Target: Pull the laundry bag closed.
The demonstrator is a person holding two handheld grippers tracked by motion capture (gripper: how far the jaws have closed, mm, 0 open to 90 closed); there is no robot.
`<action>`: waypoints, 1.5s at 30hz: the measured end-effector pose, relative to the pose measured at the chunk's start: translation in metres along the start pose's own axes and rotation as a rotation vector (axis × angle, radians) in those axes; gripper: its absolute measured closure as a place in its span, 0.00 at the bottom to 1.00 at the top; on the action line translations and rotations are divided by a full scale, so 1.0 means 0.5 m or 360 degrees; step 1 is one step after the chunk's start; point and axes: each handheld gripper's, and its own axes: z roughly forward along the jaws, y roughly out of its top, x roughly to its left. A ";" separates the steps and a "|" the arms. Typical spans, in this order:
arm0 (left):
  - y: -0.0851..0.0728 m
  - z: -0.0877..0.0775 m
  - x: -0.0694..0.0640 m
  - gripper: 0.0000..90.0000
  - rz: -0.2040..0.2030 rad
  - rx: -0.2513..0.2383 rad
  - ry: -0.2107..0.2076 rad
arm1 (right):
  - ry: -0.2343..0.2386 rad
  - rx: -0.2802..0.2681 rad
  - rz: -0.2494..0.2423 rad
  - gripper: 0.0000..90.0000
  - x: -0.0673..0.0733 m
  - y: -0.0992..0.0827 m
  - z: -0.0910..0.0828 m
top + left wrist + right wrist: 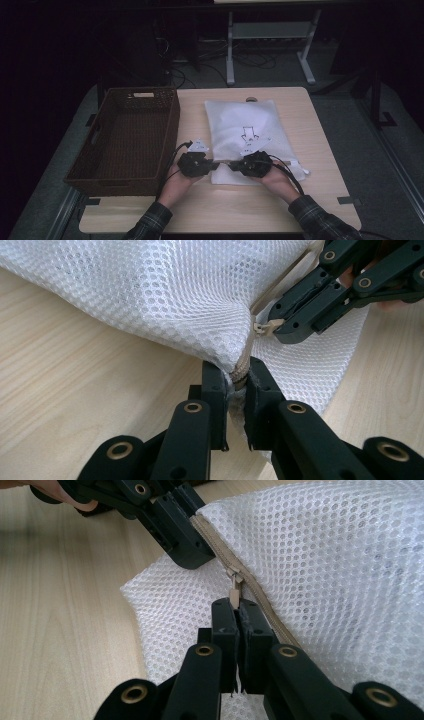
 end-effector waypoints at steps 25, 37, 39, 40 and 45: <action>-0.007 -0.003 0.010 0.91 -0.0079 0.0000 0.0046 | -0.0105 0.0068 0.0051 0.97 -0.012 -0.026 -0.024; -0.007 -0.004 0.011 0.91 -0.0099 -0.0015 0.0049 | -0.0179 0.0065 0.0063 0.97 -0.013 -0.040 -0.057; -0.007 -0.004 0.011 0.91 -0.0103 -0.0016 0.0055 | -0.0187 0.0062 0.0070 0.97 -0.014 -0.042 -0.061; -0.007 -0.004 0.012 0.91 -0.0103 -0.0013 0.0055 | -0.0190 0.0061 0.0070 0.97 -0.014 -0.043 -0.063; -0.007 -0.004 0.013 0.91 -0.0110 -0.0015 0.0054 | -0.0205 0.0055 0.0083 0.97 -0.016 -0.048 -0.074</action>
